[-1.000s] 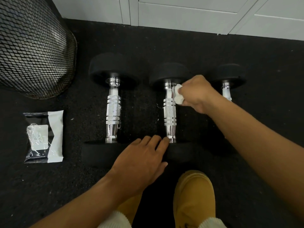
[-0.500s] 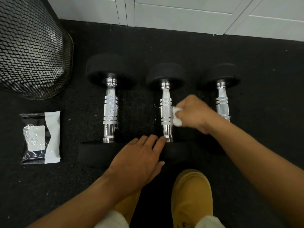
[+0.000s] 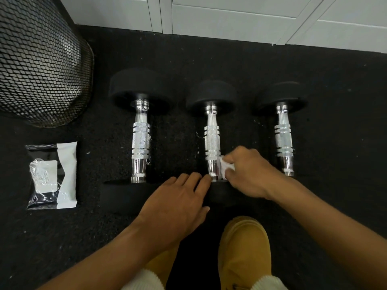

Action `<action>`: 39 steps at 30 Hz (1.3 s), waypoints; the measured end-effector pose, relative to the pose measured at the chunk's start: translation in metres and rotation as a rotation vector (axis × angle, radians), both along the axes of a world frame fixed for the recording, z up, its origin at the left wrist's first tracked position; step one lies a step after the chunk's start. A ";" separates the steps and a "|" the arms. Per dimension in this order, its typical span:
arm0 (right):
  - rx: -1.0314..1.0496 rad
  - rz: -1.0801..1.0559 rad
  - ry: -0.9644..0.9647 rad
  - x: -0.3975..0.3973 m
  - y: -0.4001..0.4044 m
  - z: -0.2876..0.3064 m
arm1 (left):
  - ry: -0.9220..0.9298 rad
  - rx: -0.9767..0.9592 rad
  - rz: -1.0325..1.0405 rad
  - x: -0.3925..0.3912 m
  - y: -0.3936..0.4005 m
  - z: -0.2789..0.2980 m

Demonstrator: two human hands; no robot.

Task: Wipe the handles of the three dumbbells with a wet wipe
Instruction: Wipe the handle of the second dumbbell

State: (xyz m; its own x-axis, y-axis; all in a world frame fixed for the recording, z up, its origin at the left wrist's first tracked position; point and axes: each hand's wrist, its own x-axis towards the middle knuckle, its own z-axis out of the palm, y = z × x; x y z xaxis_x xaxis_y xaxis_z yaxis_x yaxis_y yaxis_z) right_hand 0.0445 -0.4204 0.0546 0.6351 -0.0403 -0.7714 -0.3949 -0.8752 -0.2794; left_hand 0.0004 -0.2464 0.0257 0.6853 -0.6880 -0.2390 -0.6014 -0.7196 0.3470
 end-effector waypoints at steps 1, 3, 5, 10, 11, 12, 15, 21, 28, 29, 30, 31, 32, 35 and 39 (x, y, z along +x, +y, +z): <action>0.016 -0.019 -0.001 0.002 -0.001 -0.001 | -0.001 0.001 0.000 0.000 0.000 0.000; 0.042 -0.100 -0.027 0.013 -0.001 -0.004 | -0.004 0.002 0.002 0.000 0.000 0.001; 0.046 -0.204 -0.122 0.029 -0.001 -0.011 | -0.006 0.001 0.004 0.000 -0.001 0.001; 0.108 -0.491 -0.308 0.081 -0.003 -0.025 | -0.008 0.002 0.003 0.001 -0.001 0.000; 0.126 -0.516 -0.313 0.084 -0.002 -0.025 | -0.006 -0.002 0.001 0.001 -0.001 0.000; 0.118 -0.505 -0.325 0.081 -0.001 -0.024 | -0.004 -0.006 -0.001 0.001 -0.001 0.000; 0.040 -0.346 -0.379 0.054 0.004 -0.012 | -0.005 -0.009 0.003 0.001 -0.001 0.000; -0.015 0.014 -0.042 0.004 0.000 -0.001 | -0.002 0.001 0.004 0.001 -0.001 -0.001; 0.021 -0.186 -0.120 0.044 -0.003 -0.013 | -0.011 -0.005 0.009 0.001 -0.001 -0.001; 0.035 -0.241 -0.162 0.054 -0.004 -0.017 | -0.012 -0.006 0.007 0.001 -0.001 -0.001; 0.049 -0.298 -0.201 0.063 -0.004 -0.019 | -0.010 -0.005 0.005 0.000 0.000 -0.001; 0.058 -0.352 -0.236 0.071 -0.004 -0.020 | -0.009 -0.002 0.003 0.000 0.000 -0.001; 0.055 -0.390 -0.271 0.078 -0.004 -0.022 | -0.009 0.000 0.003 0.000 0.000 0.000; 0.038 -0.399 -0.366 0.078 0.000 -0.019 | -0.008 0.004 0.003 0.001 0.000 0.000; 0.044 -0.269 -0.329 0.033 0.003 -0.010 | -0.011 -0.004 0.006 0.000 0.000 0.000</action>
State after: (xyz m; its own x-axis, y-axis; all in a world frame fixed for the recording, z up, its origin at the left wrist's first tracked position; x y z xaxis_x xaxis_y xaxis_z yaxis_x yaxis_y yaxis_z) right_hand 0.0773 -0.4175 0.0443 0.8190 -0.2100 -0.5339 -0.4913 -0.7374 -0.4635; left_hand 0.0004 -0.2467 0.0256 0.6919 -0.6848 -0.2287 -0.6010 -0.7219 0.3430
